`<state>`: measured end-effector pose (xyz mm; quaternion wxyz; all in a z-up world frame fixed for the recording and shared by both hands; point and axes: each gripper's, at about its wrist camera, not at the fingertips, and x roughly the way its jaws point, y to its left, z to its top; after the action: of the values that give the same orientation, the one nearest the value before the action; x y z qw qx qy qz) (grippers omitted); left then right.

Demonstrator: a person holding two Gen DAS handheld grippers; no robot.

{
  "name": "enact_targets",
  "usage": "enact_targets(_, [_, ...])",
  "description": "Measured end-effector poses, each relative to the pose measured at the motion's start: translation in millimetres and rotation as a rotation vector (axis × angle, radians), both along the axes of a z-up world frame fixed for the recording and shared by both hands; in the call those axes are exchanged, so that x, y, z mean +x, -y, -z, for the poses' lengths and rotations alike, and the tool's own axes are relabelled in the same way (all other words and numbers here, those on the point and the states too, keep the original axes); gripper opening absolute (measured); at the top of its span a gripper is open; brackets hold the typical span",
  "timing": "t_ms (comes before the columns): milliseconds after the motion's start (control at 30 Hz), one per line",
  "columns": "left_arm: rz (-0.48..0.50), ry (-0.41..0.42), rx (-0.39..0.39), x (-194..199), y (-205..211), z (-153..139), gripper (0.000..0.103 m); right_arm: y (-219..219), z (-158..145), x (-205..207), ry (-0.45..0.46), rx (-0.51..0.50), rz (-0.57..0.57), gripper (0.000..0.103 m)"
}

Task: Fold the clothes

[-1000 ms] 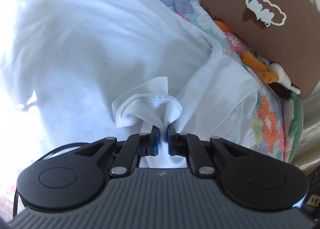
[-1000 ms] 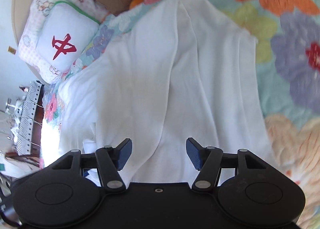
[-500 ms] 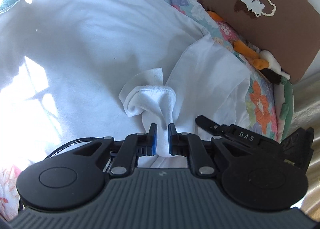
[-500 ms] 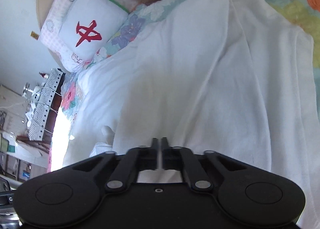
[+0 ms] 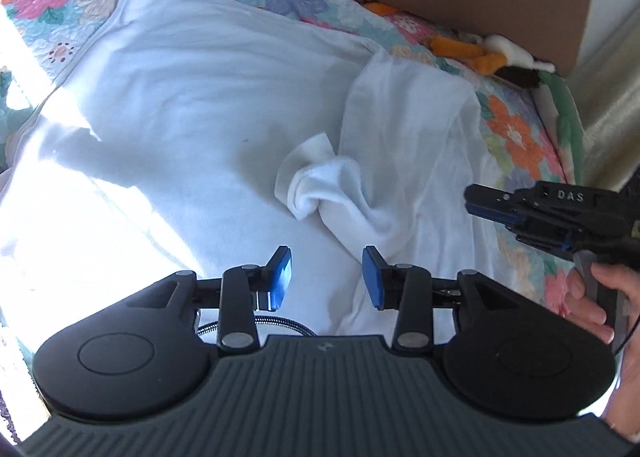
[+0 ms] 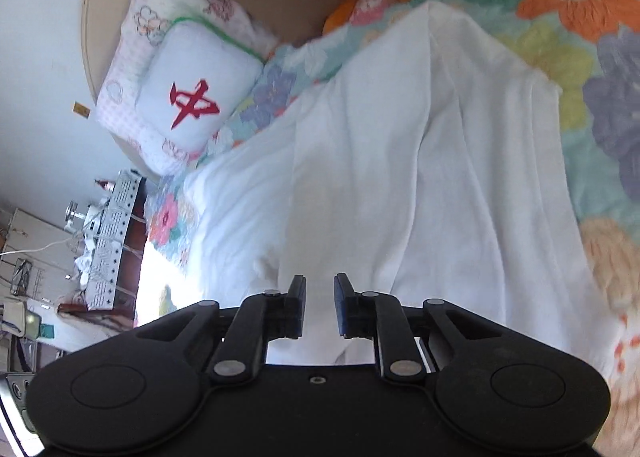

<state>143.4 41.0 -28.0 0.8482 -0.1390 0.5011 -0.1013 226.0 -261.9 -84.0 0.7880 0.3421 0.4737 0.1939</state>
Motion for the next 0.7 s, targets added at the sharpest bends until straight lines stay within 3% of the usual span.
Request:
enact_targets(67, [0.043,-0.002,0.033,-16.4,-5.7,-9.1,0.040,-9.2,-9.1,-18.7,0.002,0.039,-0.076,0.034])
enact_targets(100, [0.059,0.001,0.047,-23.7,-9.0,-14.2,0.040,-11.7,-14.1,-28.1,0.017,0.053,-0.105,0.045])
enact_targets(233, [0.113,0.040,0.051,-41.4,-25.2,-40.0,0.041,-11.4,-29.1,-56.4,0.071,0.160,-0.204,0.048])
enact_targets(300, [0.163,0.047,0.008,-42.0,-30.2,-44.6,0.052,-3.1,-26.0,-58.9,0.046,0.266,-0.191,0.052])
enact_targets(367, [0.187,0.074,0.030,-39.1,-27.6,-41.2,0.053,-0.1,-16.9,-58.5,-0.006,0.289,-0.155,0.055])
enact_targets(533, [0.230,0.205,0.187,-5.3,-10.1,6.5,0.055,-11.5,31.3,-48.3,-0.181,0.198,-0.042,0.056])
enact_targets(700, [0.291,0.350,0.239,33.9,-1.2,52.5,0.055,-15.5,55.6,-42.0,-0.212,0.173,0.080,0.056])
